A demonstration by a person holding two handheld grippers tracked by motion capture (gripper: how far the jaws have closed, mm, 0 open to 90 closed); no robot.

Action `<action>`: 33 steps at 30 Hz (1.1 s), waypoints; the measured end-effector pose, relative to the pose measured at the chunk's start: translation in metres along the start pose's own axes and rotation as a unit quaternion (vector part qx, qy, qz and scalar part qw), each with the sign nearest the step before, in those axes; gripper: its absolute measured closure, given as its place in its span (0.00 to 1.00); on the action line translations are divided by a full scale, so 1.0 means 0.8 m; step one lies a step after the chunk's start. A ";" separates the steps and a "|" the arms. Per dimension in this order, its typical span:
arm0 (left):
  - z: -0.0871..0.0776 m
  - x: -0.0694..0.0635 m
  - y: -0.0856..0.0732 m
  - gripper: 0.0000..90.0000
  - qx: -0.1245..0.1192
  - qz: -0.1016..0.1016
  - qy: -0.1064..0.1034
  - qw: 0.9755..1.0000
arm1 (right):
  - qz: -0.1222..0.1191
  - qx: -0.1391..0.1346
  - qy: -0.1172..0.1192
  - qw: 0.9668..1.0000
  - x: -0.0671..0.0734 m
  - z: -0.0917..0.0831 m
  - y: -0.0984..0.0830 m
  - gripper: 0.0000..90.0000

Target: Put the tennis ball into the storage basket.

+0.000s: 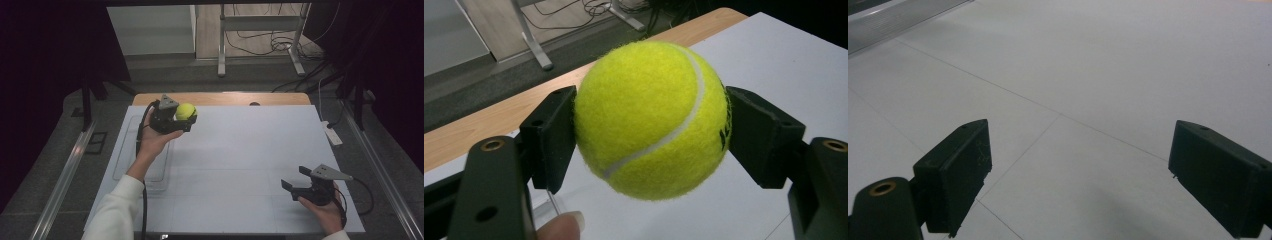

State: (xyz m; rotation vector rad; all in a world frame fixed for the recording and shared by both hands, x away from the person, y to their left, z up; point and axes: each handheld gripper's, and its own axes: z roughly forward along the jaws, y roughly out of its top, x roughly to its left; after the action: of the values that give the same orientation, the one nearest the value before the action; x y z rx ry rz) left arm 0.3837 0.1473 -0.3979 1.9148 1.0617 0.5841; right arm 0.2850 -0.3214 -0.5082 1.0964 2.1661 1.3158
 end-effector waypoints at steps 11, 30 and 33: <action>-0.004 0.011 -0.004 0.30 -0.001 -0.009 0.011 1.000 | 0.000 0.000 0.000 1.000 0.000 0.000 0.000 0.12; -0.015 0.031 -0.008 0.30 -0.001 -0.021 0.036 0.999 | 0.000 -0.001 -0.001 1.000 0.000 0.000 0.000 0.12; -0.017 0.035 -0.010 0.30 0.000 -0.023 0.040 0.999 | 0.000 -0.001 -0.001 1.000 0.000 0.000 0.000 0.12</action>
State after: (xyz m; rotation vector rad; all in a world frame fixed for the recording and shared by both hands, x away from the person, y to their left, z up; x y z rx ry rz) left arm 0.3855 0.1793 -0.3973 1.8748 1.1528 0.6394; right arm 0.2851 -0.3216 -0.5080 1.0963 2.1636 1.3159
